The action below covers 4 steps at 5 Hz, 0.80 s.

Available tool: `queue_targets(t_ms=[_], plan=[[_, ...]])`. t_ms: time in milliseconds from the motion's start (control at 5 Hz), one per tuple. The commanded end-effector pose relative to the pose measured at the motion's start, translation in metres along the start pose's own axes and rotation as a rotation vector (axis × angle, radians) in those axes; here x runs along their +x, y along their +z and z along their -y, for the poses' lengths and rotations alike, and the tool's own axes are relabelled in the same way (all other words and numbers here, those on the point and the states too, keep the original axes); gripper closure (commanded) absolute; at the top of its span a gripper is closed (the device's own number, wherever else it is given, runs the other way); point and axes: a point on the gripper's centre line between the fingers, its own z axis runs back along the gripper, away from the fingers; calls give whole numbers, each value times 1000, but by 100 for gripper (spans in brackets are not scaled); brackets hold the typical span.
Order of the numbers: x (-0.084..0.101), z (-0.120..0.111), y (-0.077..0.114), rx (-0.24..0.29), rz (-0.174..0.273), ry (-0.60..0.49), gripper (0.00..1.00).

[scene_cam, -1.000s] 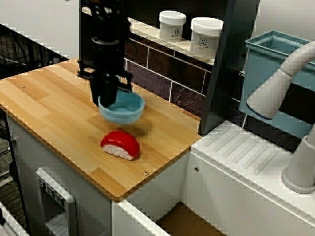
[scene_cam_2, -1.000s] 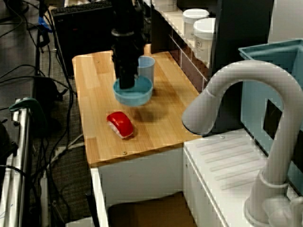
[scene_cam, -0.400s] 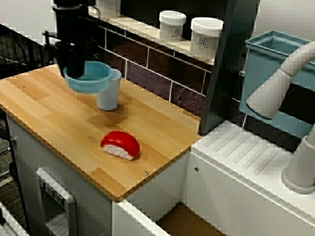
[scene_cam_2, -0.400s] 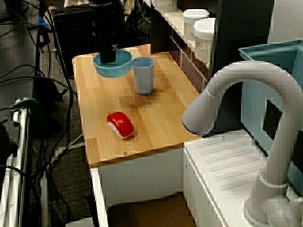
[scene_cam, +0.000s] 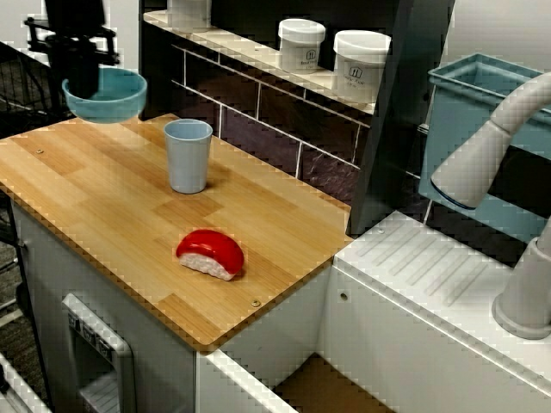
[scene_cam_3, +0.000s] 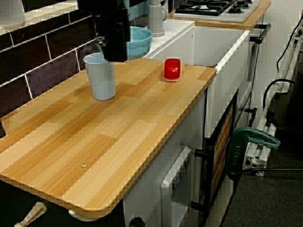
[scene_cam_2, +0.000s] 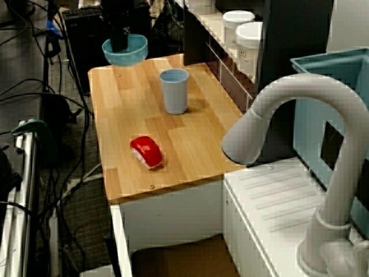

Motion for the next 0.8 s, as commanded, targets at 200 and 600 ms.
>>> queue_targets(t_ms=[200,600], plan=[[21,-26,-23,100,47,63,100],[20,-27,-47,143,27,57,100]])
